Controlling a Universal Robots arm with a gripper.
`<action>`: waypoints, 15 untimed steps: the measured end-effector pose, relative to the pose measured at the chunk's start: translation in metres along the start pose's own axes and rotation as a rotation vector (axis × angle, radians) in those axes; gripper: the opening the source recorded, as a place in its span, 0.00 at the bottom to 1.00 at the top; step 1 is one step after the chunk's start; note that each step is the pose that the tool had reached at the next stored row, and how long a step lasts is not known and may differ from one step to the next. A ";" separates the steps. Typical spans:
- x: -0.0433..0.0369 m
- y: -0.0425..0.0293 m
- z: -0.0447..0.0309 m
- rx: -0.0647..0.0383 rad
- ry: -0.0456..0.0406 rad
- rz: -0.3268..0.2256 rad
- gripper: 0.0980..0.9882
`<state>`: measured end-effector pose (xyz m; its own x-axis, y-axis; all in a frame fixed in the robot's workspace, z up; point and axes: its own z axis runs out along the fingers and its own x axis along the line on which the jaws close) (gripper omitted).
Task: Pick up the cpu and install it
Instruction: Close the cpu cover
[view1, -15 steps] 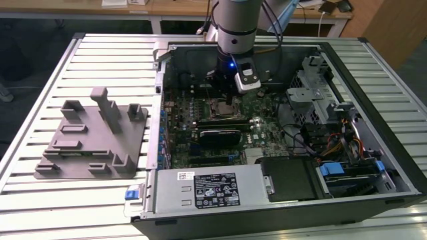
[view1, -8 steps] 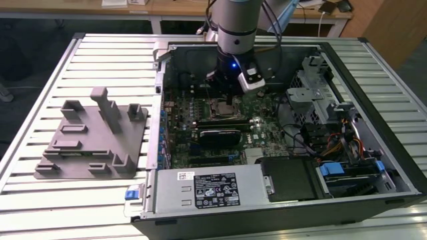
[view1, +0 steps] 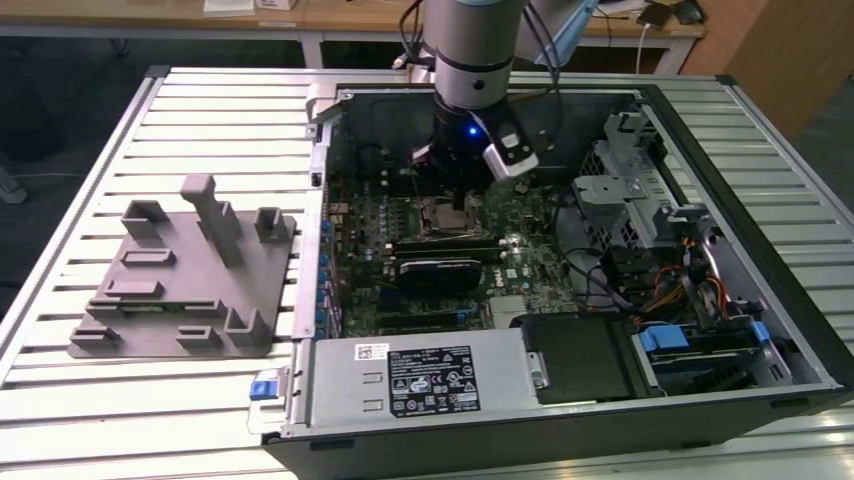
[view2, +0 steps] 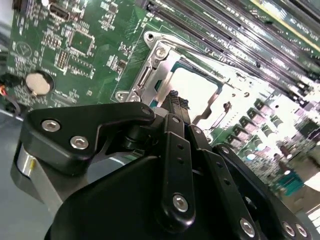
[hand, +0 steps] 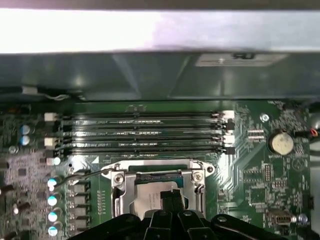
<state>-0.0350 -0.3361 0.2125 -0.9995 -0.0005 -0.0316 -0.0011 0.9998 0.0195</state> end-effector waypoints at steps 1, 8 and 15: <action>0.0002 0.0000 0.0000 0.000 0.0004 -0.014 0.01; 0.0054 -0.0007 0.0010 0.001 0.0010 -0.047 0.01; 0.0141 -0.0042 0.0016 0.001 0.0009 -0.047 0.01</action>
<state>-0.0491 -0.3403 0.2103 -0.9984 -0.0479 -0.0315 -0.0484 0.9987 0.0170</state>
